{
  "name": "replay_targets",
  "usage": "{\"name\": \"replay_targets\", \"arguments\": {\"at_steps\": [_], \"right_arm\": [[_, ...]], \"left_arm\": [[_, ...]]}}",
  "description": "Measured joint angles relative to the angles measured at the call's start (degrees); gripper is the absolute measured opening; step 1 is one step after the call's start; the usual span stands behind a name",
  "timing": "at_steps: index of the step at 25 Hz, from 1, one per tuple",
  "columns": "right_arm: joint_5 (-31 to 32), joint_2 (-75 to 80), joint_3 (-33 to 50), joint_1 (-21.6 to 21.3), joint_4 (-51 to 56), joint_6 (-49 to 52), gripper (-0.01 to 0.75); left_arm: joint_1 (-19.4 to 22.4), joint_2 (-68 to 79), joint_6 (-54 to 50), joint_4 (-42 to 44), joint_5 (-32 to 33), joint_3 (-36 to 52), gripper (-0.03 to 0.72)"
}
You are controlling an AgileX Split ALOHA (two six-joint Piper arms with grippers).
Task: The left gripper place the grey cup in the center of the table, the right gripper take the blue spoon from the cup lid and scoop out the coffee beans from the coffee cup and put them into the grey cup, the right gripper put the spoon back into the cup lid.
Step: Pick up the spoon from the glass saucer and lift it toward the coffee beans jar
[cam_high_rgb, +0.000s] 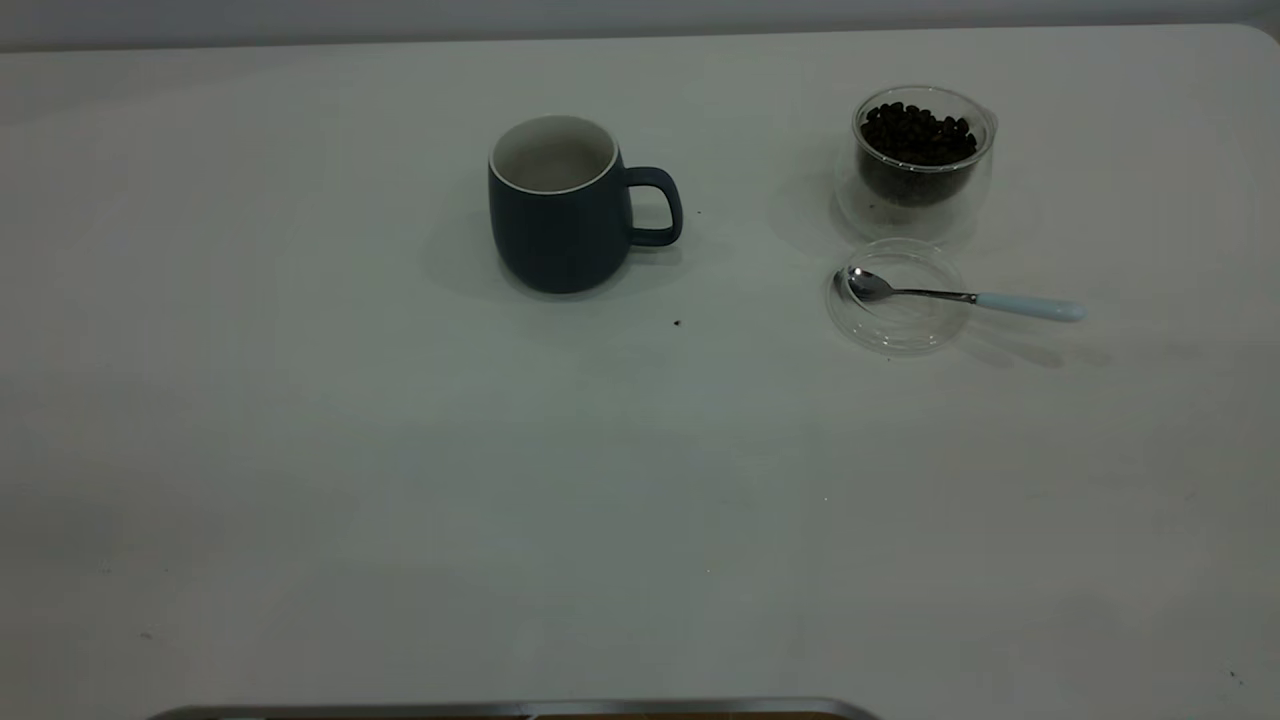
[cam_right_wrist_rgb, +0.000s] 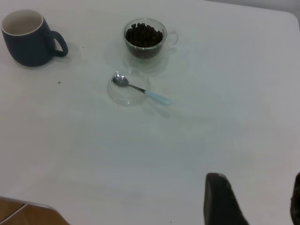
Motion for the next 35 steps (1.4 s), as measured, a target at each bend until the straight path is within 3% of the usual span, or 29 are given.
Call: {"name": "replay_targets", "arguments": {"at_steps": [20,25,29,35], "right_arm": [[0.0,0.0,0.0,0.0,0.06,0.14,0.395],[-0.64,1.0,-0.11,0.0,0.06,4.51,0.4],[-5.84,8.63,-1.95,0.0,-0.52,11.63,0.46],[-17.7,30.48,-6.57,0.0,0.57,12.67,0.605]], "left_arm": [[0.0,0.0,0.0,0.0,0.04,0.0,0.545],[0.0,0.0,0.0,0.0,0.04,0.0,0.545],[0.0,0.0,0.0,0.0,0.04,0.0,0.545],[0.0,0.0,0.0,0.0,0.04,0.0,0.545]]}}
